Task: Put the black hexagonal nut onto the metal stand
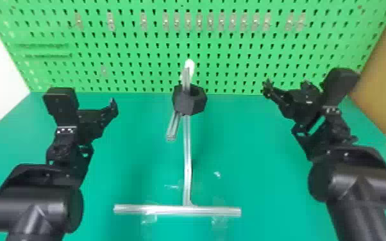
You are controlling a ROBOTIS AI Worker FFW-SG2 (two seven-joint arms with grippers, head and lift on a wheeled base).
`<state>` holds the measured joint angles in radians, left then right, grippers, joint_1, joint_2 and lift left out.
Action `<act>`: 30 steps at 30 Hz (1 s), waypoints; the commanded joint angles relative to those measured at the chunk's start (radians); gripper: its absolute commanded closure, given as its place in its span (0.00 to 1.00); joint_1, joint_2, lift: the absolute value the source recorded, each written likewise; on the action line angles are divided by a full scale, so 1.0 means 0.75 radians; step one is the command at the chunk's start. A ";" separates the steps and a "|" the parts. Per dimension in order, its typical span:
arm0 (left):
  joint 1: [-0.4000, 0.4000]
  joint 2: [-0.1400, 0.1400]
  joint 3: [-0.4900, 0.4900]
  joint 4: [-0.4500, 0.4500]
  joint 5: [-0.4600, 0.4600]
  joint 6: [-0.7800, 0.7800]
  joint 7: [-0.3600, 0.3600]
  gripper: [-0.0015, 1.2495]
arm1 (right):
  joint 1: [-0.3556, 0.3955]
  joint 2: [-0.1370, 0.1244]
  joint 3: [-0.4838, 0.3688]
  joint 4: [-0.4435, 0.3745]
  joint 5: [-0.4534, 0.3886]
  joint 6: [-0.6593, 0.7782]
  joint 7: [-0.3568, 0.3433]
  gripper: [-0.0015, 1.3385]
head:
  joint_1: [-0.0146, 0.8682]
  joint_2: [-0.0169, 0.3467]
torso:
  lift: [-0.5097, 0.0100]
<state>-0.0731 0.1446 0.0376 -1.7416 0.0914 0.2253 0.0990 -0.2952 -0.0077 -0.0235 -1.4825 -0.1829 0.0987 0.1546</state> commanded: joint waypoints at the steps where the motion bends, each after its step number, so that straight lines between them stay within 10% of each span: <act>1: -0.007 -0.003 0.001 0.025 0.023 -0.020 0.001 0.12 | 0.040 0.002 0.019 0.040 0.011 -0.119 -0.016 0.04 | 0.80 0.27 | 0.98; 30: -0.001 -0.013 -0.030 0.123 0.083 -0.167 -0.009 0.12 | 0.093 -0.037 0.040 0.148 -0.077 -0.220 0.009 0.04 | 0.80 0.27 | 0.98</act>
<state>-0.0739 0.1347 0.0210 -1.6496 0.1534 0.1003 0.0934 -0.2190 -0.0308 0.0095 -1.3904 -0.2161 -0.0679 0.1458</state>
